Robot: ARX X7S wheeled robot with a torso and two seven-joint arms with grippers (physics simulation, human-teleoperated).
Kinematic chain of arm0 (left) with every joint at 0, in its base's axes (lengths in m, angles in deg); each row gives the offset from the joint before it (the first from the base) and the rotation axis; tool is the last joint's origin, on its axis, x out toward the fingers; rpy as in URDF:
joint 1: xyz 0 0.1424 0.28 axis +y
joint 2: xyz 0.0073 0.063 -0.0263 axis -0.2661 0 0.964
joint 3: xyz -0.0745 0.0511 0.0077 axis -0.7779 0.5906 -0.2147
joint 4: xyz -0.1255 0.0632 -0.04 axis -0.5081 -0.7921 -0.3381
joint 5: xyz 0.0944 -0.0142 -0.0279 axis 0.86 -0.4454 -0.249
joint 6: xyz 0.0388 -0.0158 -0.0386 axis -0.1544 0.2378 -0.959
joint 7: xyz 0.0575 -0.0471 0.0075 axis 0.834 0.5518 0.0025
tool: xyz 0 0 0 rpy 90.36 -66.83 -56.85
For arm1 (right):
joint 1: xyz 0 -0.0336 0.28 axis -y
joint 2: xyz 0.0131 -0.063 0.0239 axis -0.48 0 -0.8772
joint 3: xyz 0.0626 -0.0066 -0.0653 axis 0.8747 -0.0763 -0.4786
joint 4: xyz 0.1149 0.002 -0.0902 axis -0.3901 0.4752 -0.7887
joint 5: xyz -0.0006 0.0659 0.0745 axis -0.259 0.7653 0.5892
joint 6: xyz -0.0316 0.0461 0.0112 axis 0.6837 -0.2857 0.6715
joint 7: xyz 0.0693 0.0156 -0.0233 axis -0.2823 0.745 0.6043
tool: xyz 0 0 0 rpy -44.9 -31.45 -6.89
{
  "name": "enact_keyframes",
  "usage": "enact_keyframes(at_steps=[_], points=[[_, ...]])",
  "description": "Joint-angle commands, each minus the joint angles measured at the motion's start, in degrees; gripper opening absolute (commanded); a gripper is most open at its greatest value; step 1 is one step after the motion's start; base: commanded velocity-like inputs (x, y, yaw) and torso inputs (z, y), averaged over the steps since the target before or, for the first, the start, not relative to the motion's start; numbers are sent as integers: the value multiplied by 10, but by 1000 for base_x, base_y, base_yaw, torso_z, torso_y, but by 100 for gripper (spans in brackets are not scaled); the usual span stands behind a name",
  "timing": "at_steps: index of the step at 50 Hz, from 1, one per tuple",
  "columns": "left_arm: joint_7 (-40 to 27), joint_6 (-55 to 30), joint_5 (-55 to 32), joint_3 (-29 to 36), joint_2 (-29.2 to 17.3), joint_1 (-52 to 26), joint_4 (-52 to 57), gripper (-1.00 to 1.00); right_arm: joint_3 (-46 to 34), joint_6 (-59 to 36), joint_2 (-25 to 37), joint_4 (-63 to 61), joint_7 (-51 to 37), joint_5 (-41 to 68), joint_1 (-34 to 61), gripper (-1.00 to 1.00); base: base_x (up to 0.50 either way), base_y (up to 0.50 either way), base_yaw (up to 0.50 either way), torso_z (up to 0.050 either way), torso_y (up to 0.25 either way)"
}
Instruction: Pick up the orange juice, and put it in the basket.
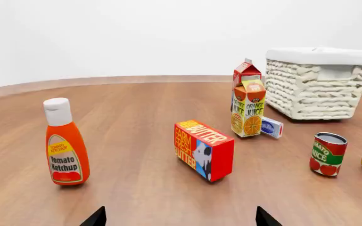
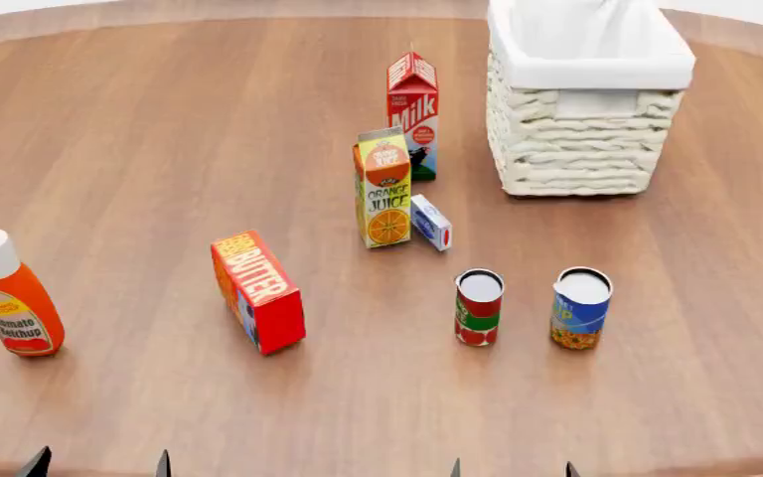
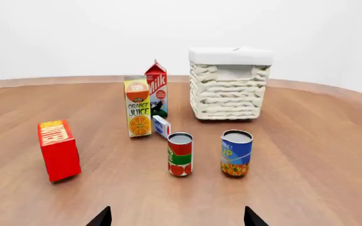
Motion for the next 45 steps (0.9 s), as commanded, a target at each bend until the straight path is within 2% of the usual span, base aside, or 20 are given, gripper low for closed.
enact_keyframes(at_steps=[1,9,15,45], points=[[-10,0,-9,10,-9,0,0,100,-11,3,9,5,-11,9,3,100,0,0,0,0,0],[-27,1,-23,27,-23,-1,0,100,-25,-46,26,-7,-20,20,20,100,0,0,0,0,0],[-35,1,-30,35,-30,-1,0,100,-38,-41,33,7,-26,20,27,100,18,0,0,0,0],[-60,4,-52,61,-52,-3,-1,100,-63,-53,55,-19,-43,53,28,100,216,0,0,0,0]])
